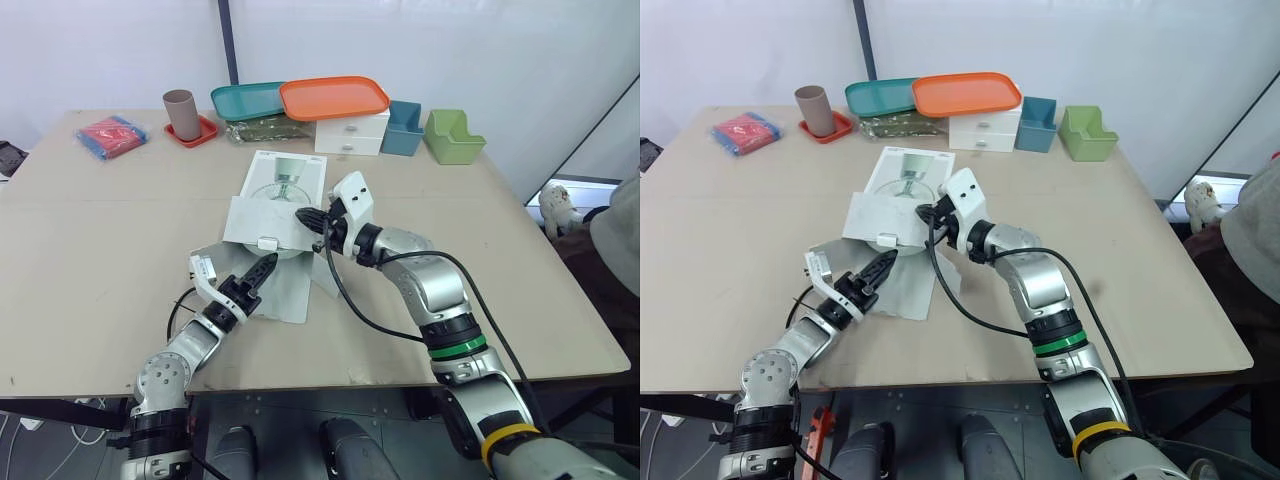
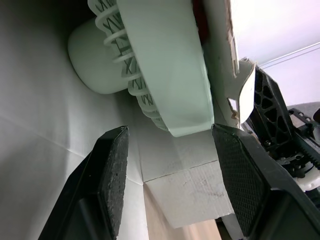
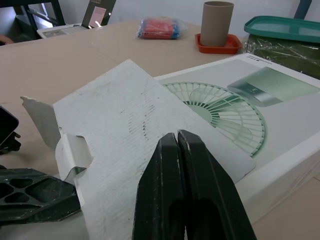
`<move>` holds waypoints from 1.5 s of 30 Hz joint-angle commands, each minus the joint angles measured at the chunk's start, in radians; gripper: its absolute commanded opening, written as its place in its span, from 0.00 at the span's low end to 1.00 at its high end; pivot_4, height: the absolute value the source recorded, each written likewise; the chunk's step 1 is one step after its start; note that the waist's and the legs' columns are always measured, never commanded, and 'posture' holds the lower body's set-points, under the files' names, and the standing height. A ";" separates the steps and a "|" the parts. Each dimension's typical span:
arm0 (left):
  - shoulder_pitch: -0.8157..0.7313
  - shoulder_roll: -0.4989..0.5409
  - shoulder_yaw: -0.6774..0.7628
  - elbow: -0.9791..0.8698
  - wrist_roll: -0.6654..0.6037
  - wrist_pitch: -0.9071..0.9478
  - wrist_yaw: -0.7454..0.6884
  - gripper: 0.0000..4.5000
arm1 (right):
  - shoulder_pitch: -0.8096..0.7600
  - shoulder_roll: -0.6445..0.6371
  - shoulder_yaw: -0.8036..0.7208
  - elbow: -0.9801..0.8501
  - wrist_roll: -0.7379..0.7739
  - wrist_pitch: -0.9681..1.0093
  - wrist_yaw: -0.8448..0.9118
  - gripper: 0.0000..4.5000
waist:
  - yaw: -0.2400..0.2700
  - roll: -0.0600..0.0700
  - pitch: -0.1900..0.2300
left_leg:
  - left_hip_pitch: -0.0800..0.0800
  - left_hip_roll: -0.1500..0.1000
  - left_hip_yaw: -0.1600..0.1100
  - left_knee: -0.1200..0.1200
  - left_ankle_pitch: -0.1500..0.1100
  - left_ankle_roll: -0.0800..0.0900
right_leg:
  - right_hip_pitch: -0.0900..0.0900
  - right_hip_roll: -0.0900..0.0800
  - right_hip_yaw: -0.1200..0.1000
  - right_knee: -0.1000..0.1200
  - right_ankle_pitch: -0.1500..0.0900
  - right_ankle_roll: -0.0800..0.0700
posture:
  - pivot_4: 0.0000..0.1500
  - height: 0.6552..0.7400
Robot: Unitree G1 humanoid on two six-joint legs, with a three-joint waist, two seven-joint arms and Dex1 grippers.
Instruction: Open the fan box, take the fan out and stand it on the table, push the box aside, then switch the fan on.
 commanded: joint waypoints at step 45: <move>0.124 0.065 0.087 -0.103 -0.178 0.152 0.052 0.40 | 0.000 0.022 0.015 -0.057 -0.014 -0.020 0.010 0.00 | -0.001 0.000 0.000 | 0.000 0.000 0.000 0.000 0.000 0.000 | 0.000 0.000 0.000 0.000 0.000 0.000 | 1.00 1.00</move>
